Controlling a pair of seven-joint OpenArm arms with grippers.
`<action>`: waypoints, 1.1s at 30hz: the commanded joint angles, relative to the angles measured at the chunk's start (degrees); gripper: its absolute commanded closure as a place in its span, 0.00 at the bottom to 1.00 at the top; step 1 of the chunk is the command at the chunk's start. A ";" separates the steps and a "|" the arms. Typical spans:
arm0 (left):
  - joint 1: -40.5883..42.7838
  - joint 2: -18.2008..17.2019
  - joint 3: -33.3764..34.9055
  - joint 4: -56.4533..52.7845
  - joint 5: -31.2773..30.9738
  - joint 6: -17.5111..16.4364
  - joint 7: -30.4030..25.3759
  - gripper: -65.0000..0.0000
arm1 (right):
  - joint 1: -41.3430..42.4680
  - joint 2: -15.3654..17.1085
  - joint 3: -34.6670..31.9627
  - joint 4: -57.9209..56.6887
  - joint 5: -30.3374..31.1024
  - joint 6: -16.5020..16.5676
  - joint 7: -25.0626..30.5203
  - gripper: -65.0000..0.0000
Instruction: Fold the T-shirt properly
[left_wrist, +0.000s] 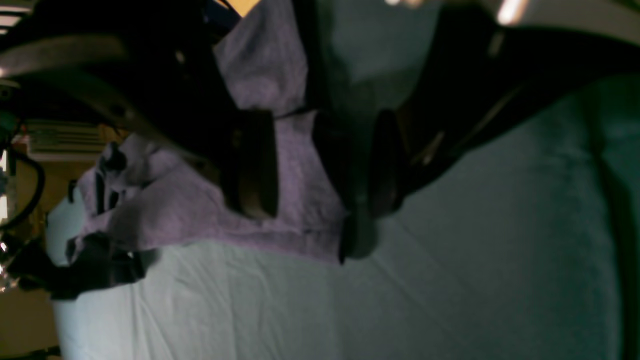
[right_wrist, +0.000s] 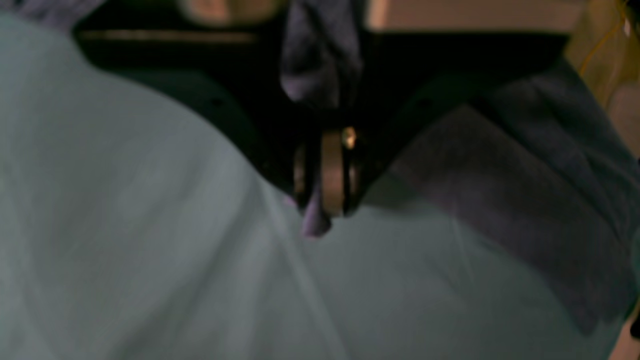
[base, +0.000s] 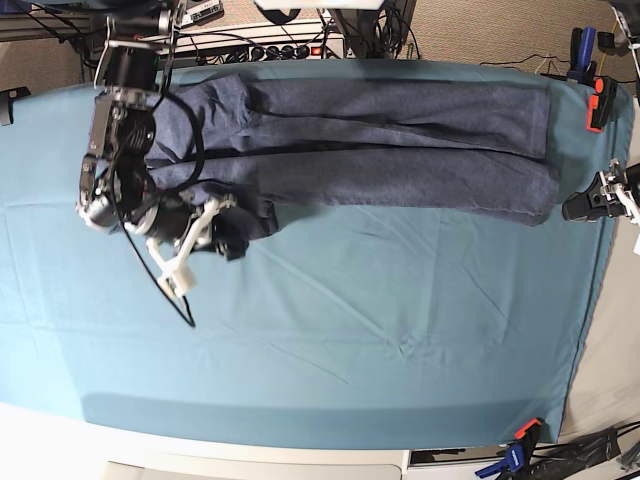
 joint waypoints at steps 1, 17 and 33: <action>-0.90 -1.75 -0.55 0.74 -1.54 -0.30 -1.01 0.53 | 0.22 0.63 0.17 1.51 1.20 0.39 0.92 1.00; -0.90 -1.75 -0.55 0.74 -1.54 -0.30 -1.01 0.53 | -17.79 0.94 0.20 21.62 5.42 3.17 -1.40 1.00; -0.87 -1.73 -0.55 0.74 -1.54 -0.30 -0.98 0.53 | -28.13 0.92 0.28 28.52 2.89 3.17 0.20 0.94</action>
